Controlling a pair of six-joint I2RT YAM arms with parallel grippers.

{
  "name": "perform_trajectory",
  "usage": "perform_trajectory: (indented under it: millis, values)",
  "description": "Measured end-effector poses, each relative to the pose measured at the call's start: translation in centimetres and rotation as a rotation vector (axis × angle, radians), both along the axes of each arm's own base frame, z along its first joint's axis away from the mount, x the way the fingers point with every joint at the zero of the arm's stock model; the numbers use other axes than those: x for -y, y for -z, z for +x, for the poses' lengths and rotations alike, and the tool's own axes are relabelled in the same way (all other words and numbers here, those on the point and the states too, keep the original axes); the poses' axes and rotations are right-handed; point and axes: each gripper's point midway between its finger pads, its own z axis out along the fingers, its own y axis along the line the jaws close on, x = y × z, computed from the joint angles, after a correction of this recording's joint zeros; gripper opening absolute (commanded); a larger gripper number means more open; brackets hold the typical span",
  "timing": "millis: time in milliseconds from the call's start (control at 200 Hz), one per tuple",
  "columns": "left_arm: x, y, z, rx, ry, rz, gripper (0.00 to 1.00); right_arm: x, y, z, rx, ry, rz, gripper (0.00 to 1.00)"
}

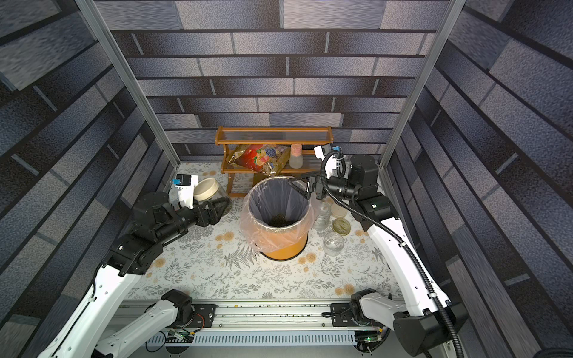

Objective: Empty moldy tea leaves from jars
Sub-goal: Pick up the jar from the center of the board.

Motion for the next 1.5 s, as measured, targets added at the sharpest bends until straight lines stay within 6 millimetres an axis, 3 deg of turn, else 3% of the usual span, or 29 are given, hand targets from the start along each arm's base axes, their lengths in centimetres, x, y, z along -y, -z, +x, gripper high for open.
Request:
perform_trajectory:
  millis: [235,536,1032,1297,1498]
  values:
    - [3.5,-2.7,1.1,-0.055,0.203,-0.086,0.51,-1.8,-1.8,-0.4,0.012,-0.116,0.043,1.00]
    - [8.3,-6.4,1.8,-0.055,0.440,-0.143,0.51,-4.0,-1.4,1.2,-0.054,-0.203,0.069,1.00]
    - [13.8,-7.3,6.5,-0.074,0.670,-0.183,0.50,-5.6,-5.0,4.1,-0.043,-0.221,0.150,1.00]
    - [16.1,-10.0,8.4,-0.005,0.763,-0.182,0.49,-6.7,-5.2,7.2,-0.061,-0.193,0.163,1.00]
    - [17.5,-9.7,9.2,-0.023,0.814,-0.173,0.49,-7.2,-5.8,8.9,-0.071,-0.177,0.182,0.99]
